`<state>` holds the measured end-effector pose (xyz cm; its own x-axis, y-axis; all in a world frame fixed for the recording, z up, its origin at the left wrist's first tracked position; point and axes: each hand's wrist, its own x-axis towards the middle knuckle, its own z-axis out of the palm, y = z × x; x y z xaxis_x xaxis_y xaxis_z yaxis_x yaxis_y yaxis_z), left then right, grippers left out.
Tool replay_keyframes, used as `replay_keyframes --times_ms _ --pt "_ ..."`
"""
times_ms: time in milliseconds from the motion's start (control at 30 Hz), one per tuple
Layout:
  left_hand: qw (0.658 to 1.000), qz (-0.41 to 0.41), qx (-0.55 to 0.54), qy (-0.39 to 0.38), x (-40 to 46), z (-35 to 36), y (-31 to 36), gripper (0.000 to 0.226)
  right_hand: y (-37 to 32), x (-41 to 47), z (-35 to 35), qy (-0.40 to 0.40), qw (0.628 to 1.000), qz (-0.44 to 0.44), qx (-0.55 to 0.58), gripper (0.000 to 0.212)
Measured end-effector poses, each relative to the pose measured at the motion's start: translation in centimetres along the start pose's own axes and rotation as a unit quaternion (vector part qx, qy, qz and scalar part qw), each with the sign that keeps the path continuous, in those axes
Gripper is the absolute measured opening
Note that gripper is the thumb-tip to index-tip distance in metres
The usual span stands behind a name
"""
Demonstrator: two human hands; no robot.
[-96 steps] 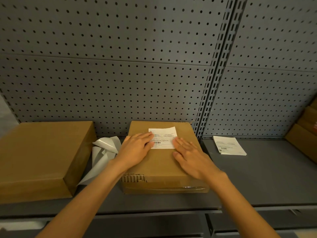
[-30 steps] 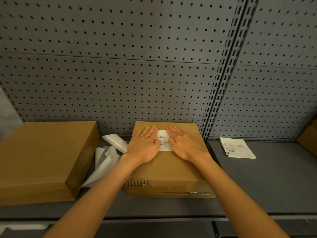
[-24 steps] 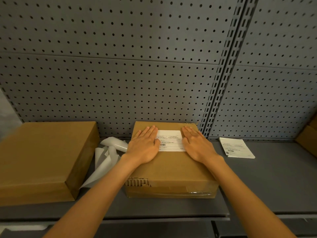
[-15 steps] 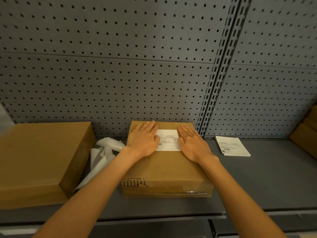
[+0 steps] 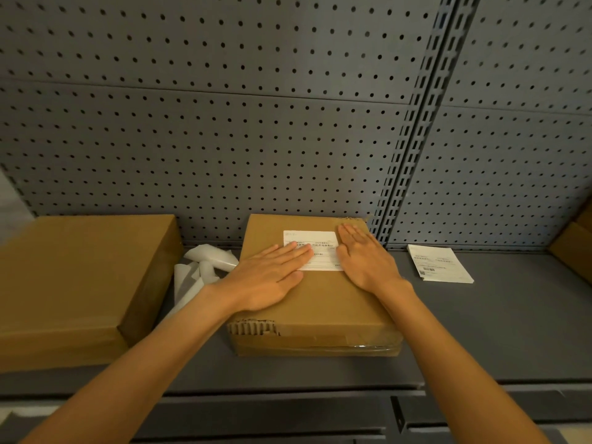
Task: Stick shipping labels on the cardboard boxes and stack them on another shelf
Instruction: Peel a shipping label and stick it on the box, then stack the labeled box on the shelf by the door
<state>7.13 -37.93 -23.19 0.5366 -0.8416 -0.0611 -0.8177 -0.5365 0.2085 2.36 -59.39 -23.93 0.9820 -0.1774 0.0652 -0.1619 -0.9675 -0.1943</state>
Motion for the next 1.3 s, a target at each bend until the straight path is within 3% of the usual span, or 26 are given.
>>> replay_keyframes --times_ms 233,400,600,800,933,1167,1300 --pt "0.995 -0.081 -0.027 0.056 0.1 0.4 0.1 0.055 -2.0 -0.5 -0.6 0.003 0.996 -0.088 0.025 0.054" --pt "0.988 -0.139 -0.039 0.056 1.2 0.2 0.2 0.054 -3.9 -0.5 0.2 -0.062 0.994 -0.086 0.008 0.053" --pt "0.988 -0.148 -0.021 0.047 2.7 -0.1 0.0 0.057 -3.9 -0.8 0.0 -0.073 0.994 -0.077 0.003 0.054" --pt "0.992 -0.123 -0.01 0.02 1.6 -0.6 -1.6 0.072 -1.5 -1.6 -1.0 -0.09 0.995 -0.042 -0.008 0.07" --pt "0.991 -0.131 -0.009 0.016 0.8 -0.6 -2.5 0.078 -0.9 -2.0 -1.1 -0.085 0.996 -0.035 0.005 0.069" --pt "0.99 -0.133 -0.035 0.029 0.5 -0.5 -2.6 0.066 -0.2 -2.7 -0.6 -0.026 0.996 0.082 0.035 0.063" --pt "0.979 -0.168 -0.103 0.045 0.1 -0.6 -2.4 0.059 0.0 -2.6 -0.7 -0.015 0.986 0.116 0.115 0.058"
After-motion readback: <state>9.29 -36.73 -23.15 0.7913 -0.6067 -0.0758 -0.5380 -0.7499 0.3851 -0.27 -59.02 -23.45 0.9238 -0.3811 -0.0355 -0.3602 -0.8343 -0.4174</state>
